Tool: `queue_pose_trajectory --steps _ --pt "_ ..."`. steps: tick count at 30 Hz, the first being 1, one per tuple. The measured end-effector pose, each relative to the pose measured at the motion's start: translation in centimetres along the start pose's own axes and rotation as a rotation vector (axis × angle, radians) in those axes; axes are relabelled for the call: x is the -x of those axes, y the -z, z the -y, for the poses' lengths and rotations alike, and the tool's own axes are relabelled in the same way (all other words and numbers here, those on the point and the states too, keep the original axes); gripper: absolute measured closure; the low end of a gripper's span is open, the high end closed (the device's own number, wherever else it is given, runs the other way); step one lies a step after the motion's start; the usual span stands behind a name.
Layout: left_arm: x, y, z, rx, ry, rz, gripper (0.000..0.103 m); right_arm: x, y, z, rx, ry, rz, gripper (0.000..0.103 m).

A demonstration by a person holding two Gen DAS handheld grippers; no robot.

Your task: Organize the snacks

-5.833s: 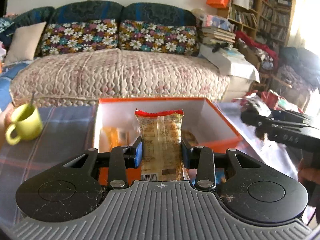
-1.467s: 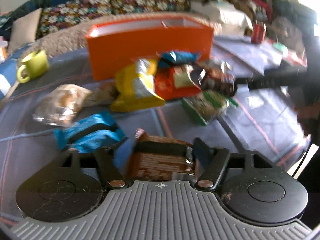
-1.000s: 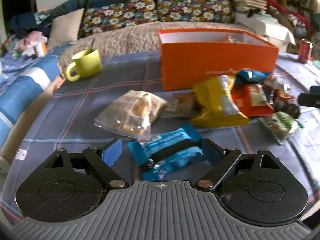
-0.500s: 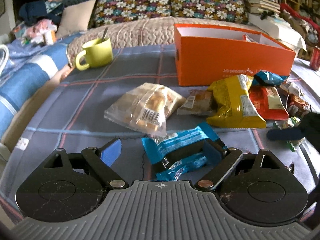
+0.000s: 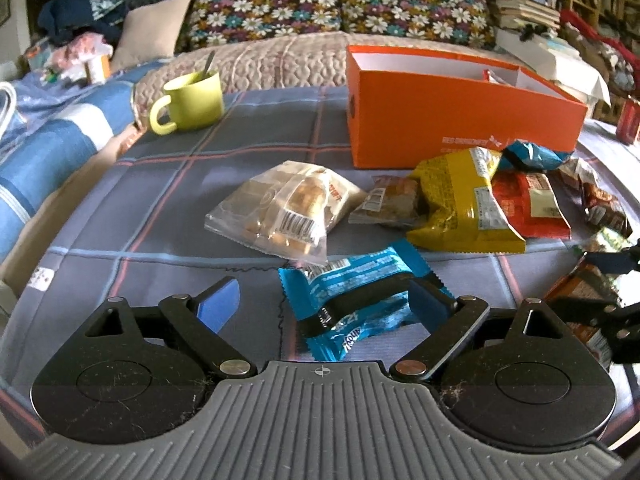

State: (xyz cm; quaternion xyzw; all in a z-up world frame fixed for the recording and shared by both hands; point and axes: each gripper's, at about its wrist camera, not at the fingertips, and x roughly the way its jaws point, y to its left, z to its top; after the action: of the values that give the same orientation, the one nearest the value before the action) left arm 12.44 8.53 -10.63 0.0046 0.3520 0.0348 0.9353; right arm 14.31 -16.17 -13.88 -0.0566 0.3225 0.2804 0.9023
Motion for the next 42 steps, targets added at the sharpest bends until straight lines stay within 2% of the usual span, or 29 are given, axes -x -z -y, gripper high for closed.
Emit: queue_pose_trajectory --steps 5,10,11,12,16,19,20,22,25,28,30,33,34,35,39,41,42 --pt "0.2 -0.1 0.7 -0.062 -0.007 0.005 0.03 0.6 0.9 0.8 -0.025 0.013 -0.003 0.009" --pt "0.3 -0.3 0.7 -0.114 0.015 0.006 0.03 0.9 0.9 2.1 -0.077 -0.01 0.009 0.008" --pt "0.4 -0.3 0.6 -0.131 0.037 0.012 0.03 0.8 0.9 2.3 -0.091 -0.023 0.007 0.0" --pt "0.5 -0.4 0.6 -0.159 0.063 0.02 0.03 0.7 0.8 2.4 -0.102 -0.02 0.014 0.0" --pt "0.9 -1.2 1.2 -0.368 0.159 0.072 0.025 0.6 0.8 2.4 -0.1 -0.011 0.022 0.001" --pt "0.2 -1.4 2.0 -0.575 0.234 0.09 0.028 0.4 0.9 2.1 -0.068 -0.001 0.024 0.0" --pt "-0.3 -1.5 2.3 -0.644 0.274 0.079 0.031 0.3 0.9 2.0 -0.054 0.004 0.023 0.0" --pt "-1.3 -1.7 2.8 -0.759 0.351 0.025 0.049 0.2 1.0 1.7 -0.032 0.013 0.019 0.0" --pt "-3.5 -2.4 3.1 -0.829 0.419 -0.085 0.053 0.1 1.0 1.6 -0.016 0.023 0.018 0.0" --pt "-4.6 -3.6 2.4 -0.81 0.508 -0.168 0.057 0.0 1.1 1.5 -0.005 0.029 0.017 0.0" --pt "-5.2 -4.1 1.9 -0.76 0.531 -0.22 0.059 0.0 1.1 1.5 0.004 0.031 0.016 0.001" --pt "-5.5 -4.2 0.5 -0.569 0.539 -0.273 0.079 0.0 1.2 1.4 0.013 0.037 0.011 0.001" --pt "-5.1 -3.9 0.2 -0.502 0.504 -0.264 0.085 0.0 1.1 1.4 0.016 0.039 0.01 0.001" --pt "-4.8 -3.4 0.1 -0.453 0.466 -0.256 0.085 0.0 1.2 1.3 0.018 0.041 0.009 0.001" --pt "-2.8 -1.3 0.6 -0.262 0.282 -0.201 0.082 -0.1 1.2 1.0 0.03 0.056 0.002 0.0" --pt "-1.6 -0.2 1.2 -0.218 0.221 -0.153 0.069 -0.2 1.1 0.9 0.022 0.059 -0.005 0.0" --pt "-1.3 0.2 1.5 -0.216 0.194 -0.131 0.056 -0.2 1.0 0.9 0.015 0.055 -0.009 0.0"
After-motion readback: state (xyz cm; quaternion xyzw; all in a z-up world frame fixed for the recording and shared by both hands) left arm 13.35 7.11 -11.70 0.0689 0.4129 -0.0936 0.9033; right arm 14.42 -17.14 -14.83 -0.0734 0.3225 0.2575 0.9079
